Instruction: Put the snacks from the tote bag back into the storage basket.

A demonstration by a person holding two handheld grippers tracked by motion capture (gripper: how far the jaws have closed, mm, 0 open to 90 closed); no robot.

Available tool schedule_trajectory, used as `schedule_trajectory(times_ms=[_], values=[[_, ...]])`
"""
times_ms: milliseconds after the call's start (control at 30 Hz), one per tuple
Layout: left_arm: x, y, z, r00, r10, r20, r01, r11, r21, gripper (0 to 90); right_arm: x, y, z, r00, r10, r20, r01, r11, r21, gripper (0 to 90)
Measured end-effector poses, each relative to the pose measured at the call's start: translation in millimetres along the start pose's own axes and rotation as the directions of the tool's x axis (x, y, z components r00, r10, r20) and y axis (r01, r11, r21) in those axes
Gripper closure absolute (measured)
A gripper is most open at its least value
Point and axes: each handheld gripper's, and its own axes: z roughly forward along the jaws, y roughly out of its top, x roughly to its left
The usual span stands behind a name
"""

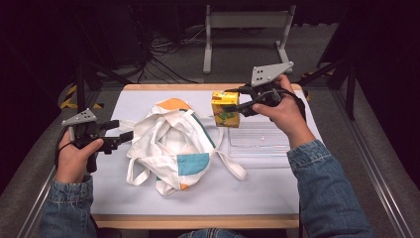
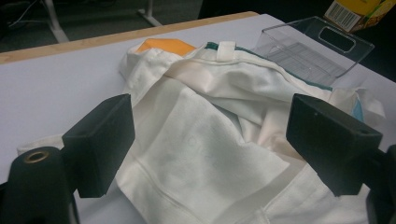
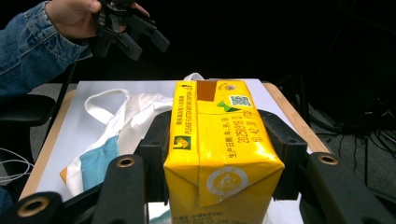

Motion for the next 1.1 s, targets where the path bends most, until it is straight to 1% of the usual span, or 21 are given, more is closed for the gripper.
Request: schedule_trajectory(times_ms=[267, 367, 467, 500, 600, 633, 667, 733, 867, 1100], values=[[0.3, -1.4, -0.9, 1.0, -0.003, -0.002, 0.003, 1.0, 0.002, 16.3, -5.6, -11.4, -16.2, 0.9996, 0.016, 0.024, -0.016, 1.0, -0.007, 50.8], [0.3, -2.5, -2.7, 0.9999, -0.01, -0.008, 0.01, 1.0, 0.003, 16.2, -8.7, -16.4, -22.6, 0.9988, 0.023, 0.042, -0.023, 1.0, -0.005, 50.7], [0.8, -2.3, -3.1, 0.9999, -0.005, -0.01, 0.005, 1.0, -0.004, 16.1, -12.2, -22.2, -29.0, 0.9977, 0.036, 0.058, -0.036, 0.999, -0.005, 50.7], [0.3, -2.3, -2.7, 0.9999, -0.011, -0.01, 0.011, 0.9999, -0.004, 16.0, -13.4, -24.2, -30.7, 0.9973, 0.04, 0.061, -0.04, 0.999, -0.005, 50.7], [0.1, -1.6, -1.1, 1.0, -0.004, -0.004, 0.004, 1.0, 0.004, 15.9, -16.3, -30.4, -34.7, 0.996, 0.052, 0.073, -0.052, 0.999, 0.004, 50.7], [-0.5, -1.6, -0.2, 1.0, -0.008, -0.006, 0.008, 1.0, 0.004, 15.9, -16.9, -32.0, -35.5, 0.9957, 0.054, 0.075, -0.055, 0.998, 0.007, 50.7], [-0.6, -1.5, 0.8, 1.0, -0.003, -0.004, 0.003, 1.0, 0.006, 15.8, -17.6, -34.3, -36.4, 0.9957, 0.056, 0.074, -0.057, 0.998, 0.011, 50.7], [-1.4, -2.1, 2.3, 1.0, -0.005, 0.003, 0.005, 0.9999, 0.015, 15.8, -19.9, -39.5, -38.1, 0.9957, 0.07, 0.061, -0.071, 0.997, 0.02, 50.7], [-1.3, -2.7, 2.1, 1.0, -0.005, 0.0, 0.005, 0.9999, 0.012, 15.7, -22.6, -48.8, -39.2, 0.9951, 0.076, 0.063, -0.078, 0.996, 0.035, 50.7], [-1.7, -3.5, 1.5, 1.0, -0.008, -0.003, 0.008, 0.9999, 0.013, 15.7, -28.0, -64.2, -39.7, 0.9926, 0.097, 0.072, -0.1, 0.994, 0.035, 50.7]])
